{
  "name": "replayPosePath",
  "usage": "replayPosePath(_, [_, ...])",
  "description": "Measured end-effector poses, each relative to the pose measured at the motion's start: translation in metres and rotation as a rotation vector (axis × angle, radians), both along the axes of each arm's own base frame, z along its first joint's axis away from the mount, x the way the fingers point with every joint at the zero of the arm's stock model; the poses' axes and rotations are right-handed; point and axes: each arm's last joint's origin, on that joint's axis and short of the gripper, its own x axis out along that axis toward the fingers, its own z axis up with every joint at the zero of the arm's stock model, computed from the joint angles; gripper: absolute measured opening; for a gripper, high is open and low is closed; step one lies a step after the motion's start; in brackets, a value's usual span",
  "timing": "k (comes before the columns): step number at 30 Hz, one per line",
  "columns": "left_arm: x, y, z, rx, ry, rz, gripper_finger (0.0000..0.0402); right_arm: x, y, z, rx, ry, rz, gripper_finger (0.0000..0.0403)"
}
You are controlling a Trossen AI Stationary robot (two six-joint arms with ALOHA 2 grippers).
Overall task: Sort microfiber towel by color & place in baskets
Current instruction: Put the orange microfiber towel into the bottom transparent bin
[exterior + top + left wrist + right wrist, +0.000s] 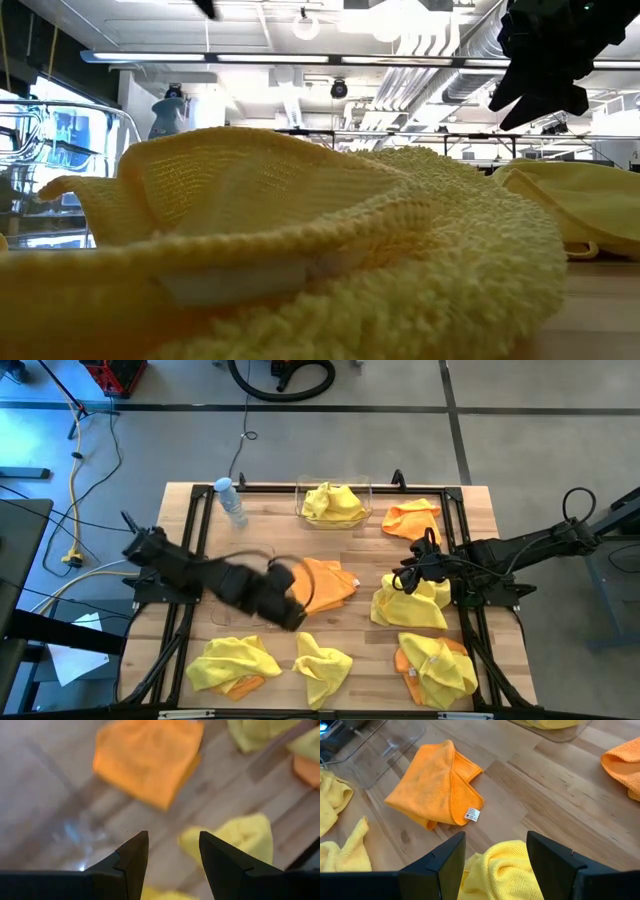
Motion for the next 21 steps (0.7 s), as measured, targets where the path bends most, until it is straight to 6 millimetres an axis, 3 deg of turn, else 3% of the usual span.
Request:
replayPosePath(6, [-0.028,-0.038,-0.002,-0.066,0.027,0.095,0.0165,0.000,0.000,0.000,0.000,0.000,0.000,0.0206])
replayPosePath(12, [-0.048,-0.063,-0.003,-0.096,0.040,0.086,0.0165,0.000,0.000,0.000,0.000,0.000,0.000,0.0206])
replayPosePath(21, [-0.054,-0.071,-0.003,-0.122,0.055,0.077,0.0165,0.000,0.000,0.000,0.000,-0.001,0.000,0.0206])
